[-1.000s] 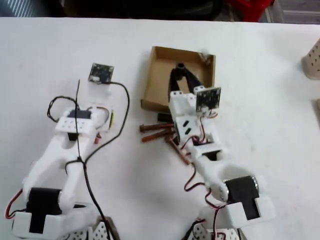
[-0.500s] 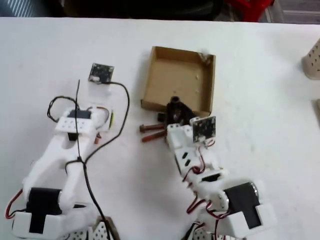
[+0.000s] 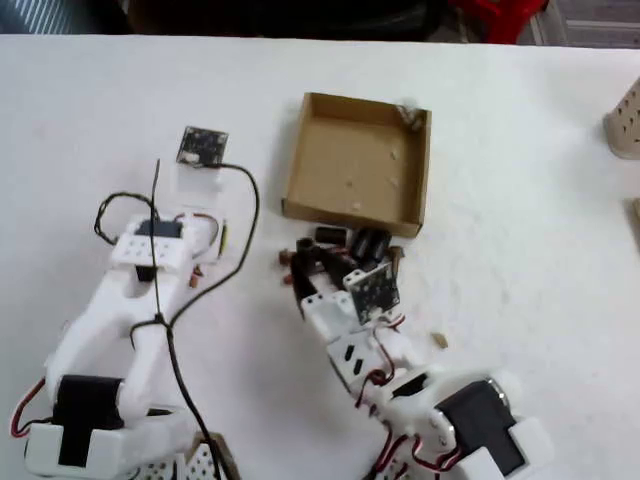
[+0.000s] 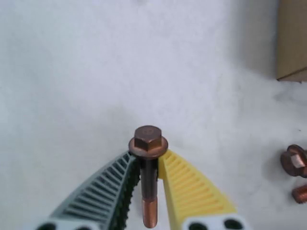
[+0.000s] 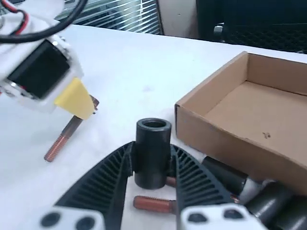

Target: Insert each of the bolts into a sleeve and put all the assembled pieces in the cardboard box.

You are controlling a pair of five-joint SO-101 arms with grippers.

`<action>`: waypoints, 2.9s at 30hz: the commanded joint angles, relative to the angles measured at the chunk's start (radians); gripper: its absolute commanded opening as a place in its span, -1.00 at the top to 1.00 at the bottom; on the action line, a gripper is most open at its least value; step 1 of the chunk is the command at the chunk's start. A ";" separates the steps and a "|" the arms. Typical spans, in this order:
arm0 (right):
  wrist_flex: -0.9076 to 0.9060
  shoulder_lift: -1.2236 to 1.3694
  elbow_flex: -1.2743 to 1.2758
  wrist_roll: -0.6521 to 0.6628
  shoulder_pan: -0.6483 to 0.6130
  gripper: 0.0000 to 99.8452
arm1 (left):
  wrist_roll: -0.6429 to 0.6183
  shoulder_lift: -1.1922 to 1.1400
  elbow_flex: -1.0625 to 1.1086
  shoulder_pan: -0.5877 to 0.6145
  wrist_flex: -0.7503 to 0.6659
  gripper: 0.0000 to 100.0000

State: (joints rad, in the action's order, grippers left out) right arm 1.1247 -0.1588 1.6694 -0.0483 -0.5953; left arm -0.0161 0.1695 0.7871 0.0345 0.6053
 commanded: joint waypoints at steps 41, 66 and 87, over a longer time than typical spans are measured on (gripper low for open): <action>-0.033 -0.036 0.006 -0.011 -0.091 0.97 | -0.265 1.191 0.681 -0.346 -0.529 0.86; -0.025 -0.038 0.006 -0.005 -0.091 0.97 | -0.265 1.346 0.753 -0.427 -0.491 0.86; -0.025 -0.038 0.006 -0.003 -0.091 0.97 | -0.347 1.191 0.680 -0.410 -0.539 0.95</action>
State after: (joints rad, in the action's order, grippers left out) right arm 1.0940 -0.1588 1.6694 -0.0483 -0.6813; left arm -0.3491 1.3648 1.5405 -0.3782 0.0990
